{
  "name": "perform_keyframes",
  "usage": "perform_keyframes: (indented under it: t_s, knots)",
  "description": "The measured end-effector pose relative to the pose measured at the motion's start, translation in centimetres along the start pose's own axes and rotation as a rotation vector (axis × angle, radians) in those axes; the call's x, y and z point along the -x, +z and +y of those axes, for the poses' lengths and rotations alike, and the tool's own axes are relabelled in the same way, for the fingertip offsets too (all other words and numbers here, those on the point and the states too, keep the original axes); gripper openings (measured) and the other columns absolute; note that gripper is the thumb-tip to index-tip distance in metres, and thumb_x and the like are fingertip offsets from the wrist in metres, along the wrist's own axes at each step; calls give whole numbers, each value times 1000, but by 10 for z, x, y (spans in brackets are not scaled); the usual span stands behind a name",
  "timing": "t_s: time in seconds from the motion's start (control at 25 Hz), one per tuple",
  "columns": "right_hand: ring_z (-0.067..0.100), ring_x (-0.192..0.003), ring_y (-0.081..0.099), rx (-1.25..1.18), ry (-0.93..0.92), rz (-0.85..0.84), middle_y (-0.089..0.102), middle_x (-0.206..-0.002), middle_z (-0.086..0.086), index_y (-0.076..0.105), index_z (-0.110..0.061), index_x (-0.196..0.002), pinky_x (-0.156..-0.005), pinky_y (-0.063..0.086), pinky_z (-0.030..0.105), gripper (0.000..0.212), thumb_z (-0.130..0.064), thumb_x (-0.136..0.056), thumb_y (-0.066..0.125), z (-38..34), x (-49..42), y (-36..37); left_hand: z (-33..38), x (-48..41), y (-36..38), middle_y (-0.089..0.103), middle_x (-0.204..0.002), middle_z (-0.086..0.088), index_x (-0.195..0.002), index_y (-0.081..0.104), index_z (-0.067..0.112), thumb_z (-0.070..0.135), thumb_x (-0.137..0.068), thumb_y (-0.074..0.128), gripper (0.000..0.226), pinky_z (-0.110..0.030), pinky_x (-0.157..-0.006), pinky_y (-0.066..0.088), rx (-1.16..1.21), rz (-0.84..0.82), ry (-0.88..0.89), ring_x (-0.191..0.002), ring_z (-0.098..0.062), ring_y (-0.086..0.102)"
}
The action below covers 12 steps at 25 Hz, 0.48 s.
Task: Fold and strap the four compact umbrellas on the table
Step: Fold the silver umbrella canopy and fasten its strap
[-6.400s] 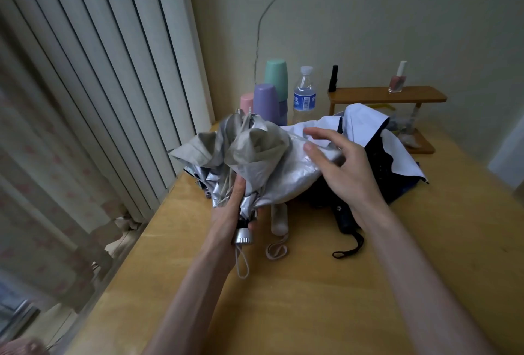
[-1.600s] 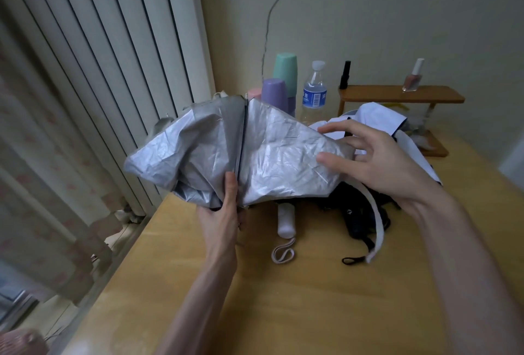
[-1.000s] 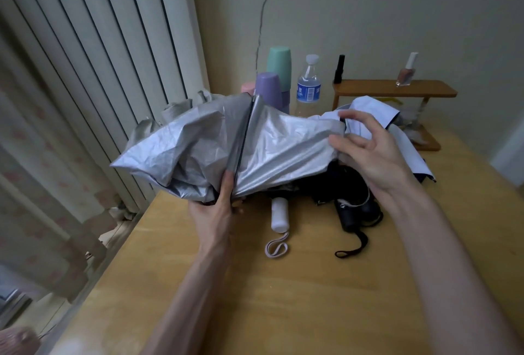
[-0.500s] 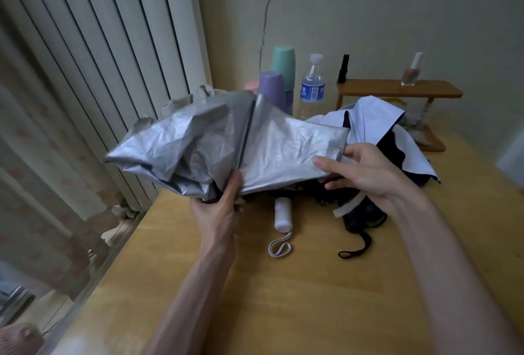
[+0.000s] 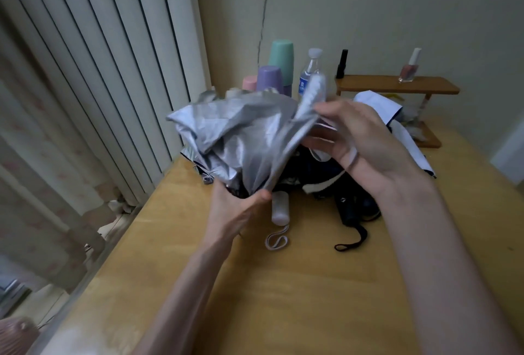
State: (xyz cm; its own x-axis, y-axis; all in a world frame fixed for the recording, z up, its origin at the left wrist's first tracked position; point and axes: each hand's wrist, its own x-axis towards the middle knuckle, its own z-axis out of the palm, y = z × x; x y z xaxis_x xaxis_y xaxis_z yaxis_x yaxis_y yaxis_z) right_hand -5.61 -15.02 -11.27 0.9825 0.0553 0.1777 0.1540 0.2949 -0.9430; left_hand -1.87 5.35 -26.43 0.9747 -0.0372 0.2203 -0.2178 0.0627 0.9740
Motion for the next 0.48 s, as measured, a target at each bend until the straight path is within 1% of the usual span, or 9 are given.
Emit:
perform_keyframes:
  t_s: [0.08,0.12,0.16,0.24,0.28,0.32,0.36,0.44,0.48]
  knots:
    - [23,-88,77,15,8,-26,78,-93,12,67,1,-92,-83,64,33,11,-3,-100,60,-9,-16,31,5,6,6,69,-89,12,-128,61,10,46,-52,103,94,-29,-58,53,-45,-70,-3,-69,-7,60]
    - [29,-94,77,57,35,-44,77,-99,18,67,3,-97,-89,64,39,7,-3,-99,63,-11,-28,47,8,10,11,68,-82,15,-122,63,11,39,-57,104,82,-20,-55,50,-52,-91,6,-65,-7,60]
    - [32,-96,76,100,80,-73,75,-101,21,66,3,-98,-89,64,43,5,-2,-98,64,-11,-40,63,10,14,16,66,-72,15,-114,66,11,38,-62,100,68,-14,-55,47,-55,-93,13,-60,-2,58]
    - [32,-90,76,175,185,-105,73,-97,24,67,2,-90,-79,67,40,7,0,-96,65,-7,-59,93,16,21,25,58,-60,9,-96,67,19,44,-77,85,36,-12,-54,43,-49,-61,9,-56,5,55]
    - [33,-89,78,233,233,-106,74,-98,24,67,3,-89,-75,67,38,7,0,-96,66,-1,-66,105,17,23,27,56,-58,10,-89,67,21,46,-87,79,28,-14,-53,42,-46,-39,3,-55,5,55]
    - [35,-90,78,307,284,-129,75,-103,26,68,5,-95,-72,67,37,6,-1,-96,67,5,-72,114,16,25,29,55,-56,11,-84,66,18,46,-94,73,31,-15,-53,41,-38,-25,3,-55,5,54]
    - [37,-97,77,388,346,-179,73,-116,29,68,7,-108,-72,67,37,15,-4,-98,67,12,-77,120,15,27,30,52,-55,9,-80,65,14,43,-99,70,34,-16,-53,41,-27,-7,-3,-54,4,53]
    - [43,-125,66,511,459,-311,56,-146,32,54,6,-141,-84,65,43,42,-11,-104,64,24,-83,123,17,33,36,48,-52,7,-76,62,11,36,-103,66,38,-18,-50,41,24,21,-30,-50,1,49]
    - [44,-133,59,540,473,-341,49,-153,30,48,1,-148,-93,63,45,47,-11,-105,61,27,-83,121,18,35,39,48,-51,9,-75,59,11,35,-104,65,38,-21,-48,41,64,29,-61,-47,-3,46]
